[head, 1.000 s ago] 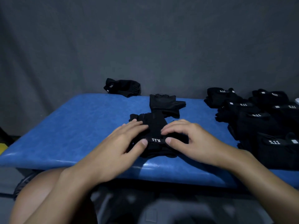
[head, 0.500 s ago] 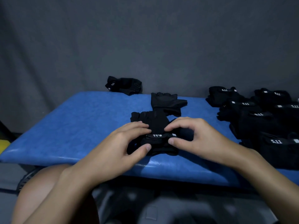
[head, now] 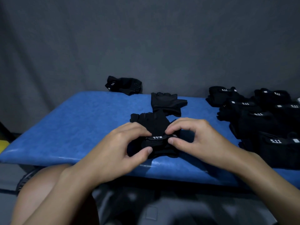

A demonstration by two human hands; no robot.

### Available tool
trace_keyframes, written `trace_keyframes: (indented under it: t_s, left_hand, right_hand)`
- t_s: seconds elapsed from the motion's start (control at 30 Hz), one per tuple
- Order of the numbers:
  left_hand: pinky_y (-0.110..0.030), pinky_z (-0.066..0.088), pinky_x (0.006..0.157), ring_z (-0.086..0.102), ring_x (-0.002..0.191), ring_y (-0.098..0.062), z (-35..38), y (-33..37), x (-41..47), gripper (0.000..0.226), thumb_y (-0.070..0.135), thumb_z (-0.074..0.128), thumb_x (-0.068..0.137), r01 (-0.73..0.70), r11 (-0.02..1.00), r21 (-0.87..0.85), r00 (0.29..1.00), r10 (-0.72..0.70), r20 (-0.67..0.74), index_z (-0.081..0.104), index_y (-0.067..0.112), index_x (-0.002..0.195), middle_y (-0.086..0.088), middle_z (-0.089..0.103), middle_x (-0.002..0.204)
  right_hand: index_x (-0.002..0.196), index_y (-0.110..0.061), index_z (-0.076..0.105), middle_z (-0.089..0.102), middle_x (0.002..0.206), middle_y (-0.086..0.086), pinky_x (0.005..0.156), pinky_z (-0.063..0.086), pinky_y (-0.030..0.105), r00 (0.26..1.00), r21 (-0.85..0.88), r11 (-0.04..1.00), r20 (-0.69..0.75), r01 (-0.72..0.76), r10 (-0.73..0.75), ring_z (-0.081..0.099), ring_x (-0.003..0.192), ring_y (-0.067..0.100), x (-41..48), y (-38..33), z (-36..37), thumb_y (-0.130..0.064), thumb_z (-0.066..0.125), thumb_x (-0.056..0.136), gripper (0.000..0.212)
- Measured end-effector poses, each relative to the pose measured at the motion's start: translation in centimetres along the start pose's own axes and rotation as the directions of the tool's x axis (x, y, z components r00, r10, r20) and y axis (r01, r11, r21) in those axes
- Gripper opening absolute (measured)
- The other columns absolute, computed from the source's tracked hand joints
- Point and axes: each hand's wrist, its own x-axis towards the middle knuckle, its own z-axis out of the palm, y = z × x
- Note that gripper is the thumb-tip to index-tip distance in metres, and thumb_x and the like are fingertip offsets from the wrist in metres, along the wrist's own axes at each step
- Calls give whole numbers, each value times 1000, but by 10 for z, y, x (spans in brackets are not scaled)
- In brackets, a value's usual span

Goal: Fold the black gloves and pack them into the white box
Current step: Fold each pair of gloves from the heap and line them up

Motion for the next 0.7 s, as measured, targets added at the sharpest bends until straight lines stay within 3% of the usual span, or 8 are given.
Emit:
trace_keyframes:
  t_s: [0.27, 0.57, 0.7]
  left_hand:
    - [-31, 49, 93, 58, 111, -6, 1, -2, 1, 47, 52, 69, 76, -4, 1000, 18, 1000, 4, 25, 67, 27, 116, 22, 59, 112]
    - [-36, 50, 89, 60, 105, -11, 2, -4, 3, 36, 45, 71, 76, -54, 998, 16, 999, 54, -4, 67, 26, 106, 19, 60, 107]
    - [-33, 49, 92, 58, 109, -7, 2, -4, 1, 48, 50, 70, 76, -41, 999, 20, 999, 41, 8, 61, 34, 119, 23, 59, 111]
  right_hand:
    - [118, -38, 63, 57, 109, -22, 99, 42, 25, 982, -102, 994, 184, -34, 52, 49, 117, 3, -2, 2, 0, -29, 83, 74, 49]
    - [116, -40, 61, 55, 99, -19, 89, 44, 21, 992, -88, 996, 123, -15, 25, 53, 105, 7, -1, 2, 2, -24, 81, 74, 49]
    - [116, -40, 61, 54, 103, -20, 90, 42, 18, 984, -100, 994, 170, -35, 51, 53, 106, 4, -2, 2, 1, -25, 81, 76, 47]
